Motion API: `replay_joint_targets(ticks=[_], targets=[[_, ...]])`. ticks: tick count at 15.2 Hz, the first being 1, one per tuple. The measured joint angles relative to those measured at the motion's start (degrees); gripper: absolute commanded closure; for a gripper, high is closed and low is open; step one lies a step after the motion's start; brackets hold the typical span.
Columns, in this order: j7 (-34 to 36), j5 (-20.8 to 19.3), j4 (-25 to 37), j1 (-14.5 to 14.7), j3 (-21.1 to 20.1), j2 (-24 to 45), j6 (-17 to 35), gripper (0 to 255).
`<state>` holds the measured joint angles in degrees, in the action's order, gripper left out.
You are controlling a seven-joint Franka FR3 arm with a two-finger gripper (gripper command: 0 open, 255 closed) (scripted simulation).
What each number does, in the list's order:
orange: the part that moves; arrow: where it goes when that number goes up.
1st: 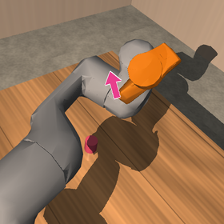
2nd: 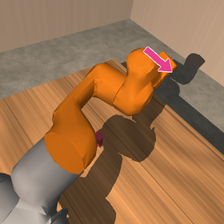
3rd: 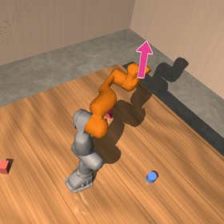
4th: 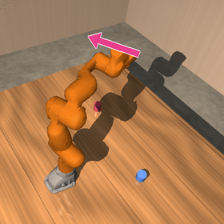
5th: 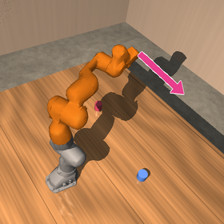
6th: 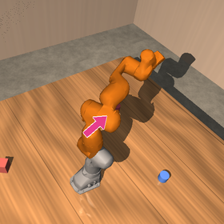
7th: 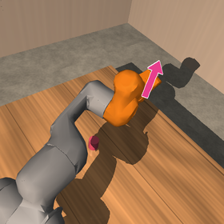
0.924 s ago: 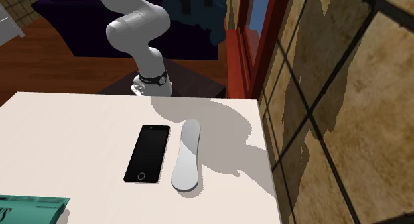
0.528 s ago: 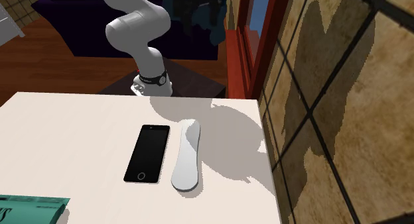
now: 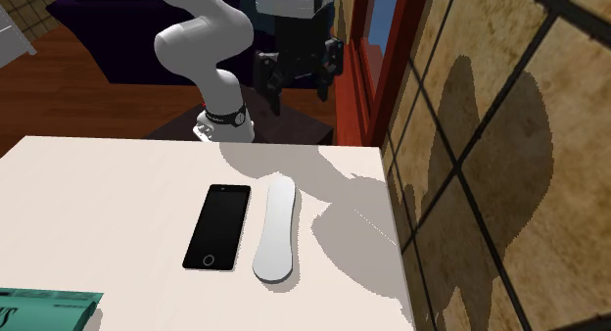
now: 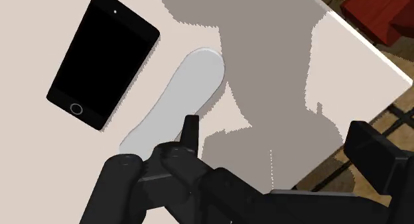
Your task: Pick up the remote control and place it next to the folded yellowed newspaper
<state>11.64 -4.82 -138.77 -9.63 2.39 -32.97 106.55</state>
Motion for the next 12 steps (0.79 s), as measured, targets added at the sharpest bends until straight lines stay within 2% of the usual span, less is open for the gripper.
replay_joint_targets(ticks=[12], targets=[[12.11, 0.78, -0.12, -7.64, 5.25, 19.02, 18.58, 0]])
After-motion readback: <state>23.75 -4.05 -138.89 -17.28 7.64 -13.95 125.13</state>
